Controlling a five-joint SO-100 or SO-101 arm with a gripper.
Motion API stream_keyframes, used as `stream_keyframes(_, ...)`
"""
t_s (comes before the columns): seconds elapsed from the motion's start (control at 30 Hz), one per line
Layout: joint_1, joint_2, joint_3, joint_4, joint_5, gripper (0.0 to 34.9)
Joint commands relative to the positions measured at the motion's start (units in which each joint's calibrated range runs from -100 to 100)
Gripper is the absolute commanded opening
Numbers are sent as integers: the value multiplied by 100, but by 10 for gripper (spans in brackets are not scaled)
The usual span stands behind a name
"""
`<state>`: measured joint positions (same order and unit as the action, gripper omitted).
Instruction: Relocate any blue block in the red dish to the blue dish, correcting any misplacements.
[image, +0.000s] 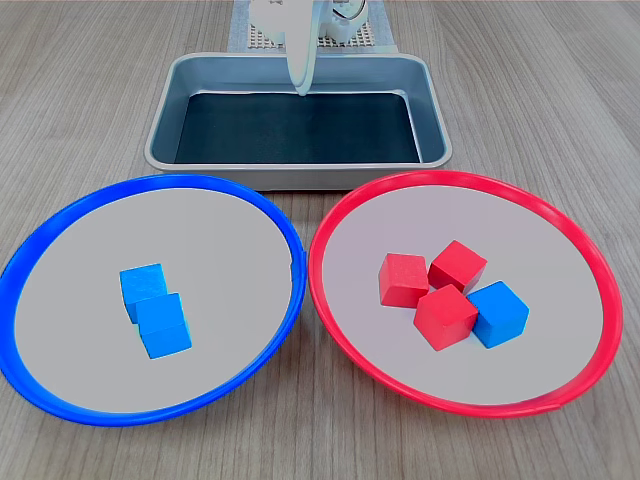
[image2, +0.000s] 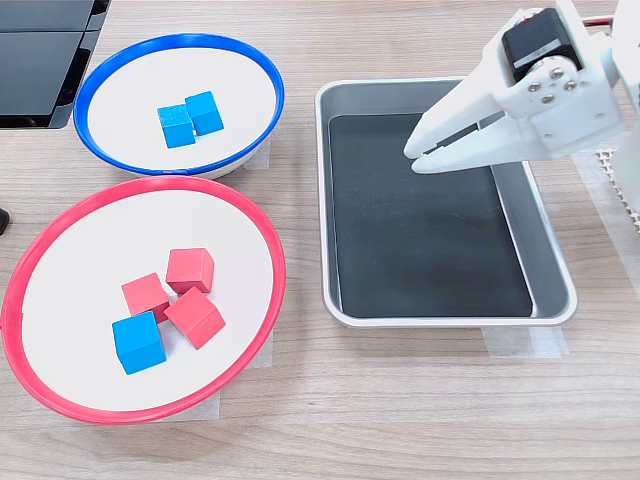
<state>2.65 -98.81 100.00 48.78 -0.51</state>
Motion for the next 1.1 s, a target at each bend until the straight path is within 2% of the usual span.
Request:
stream_keyframes(0.0,-148,-26,0,-53,103,1)
stream_keyframes(0.3,-138,-26,0,-53,98,0)
stream_keyframes(0.43,-308,34,-55,-226,161,0)
stream_keyframes(0.63,-411,1416,-1657,-301,313,0)
stream_keyframes(0.77,-581,3267,-3350,-103,694,1)
stream_keyframes(0.87,-665,4648,-4570,71,713,69)
stream_keyframes(0.9,-713,5083,-4907,63,713,80)
stream_keyframes(1.07,-1014,6994,-6081,-424,733,88)
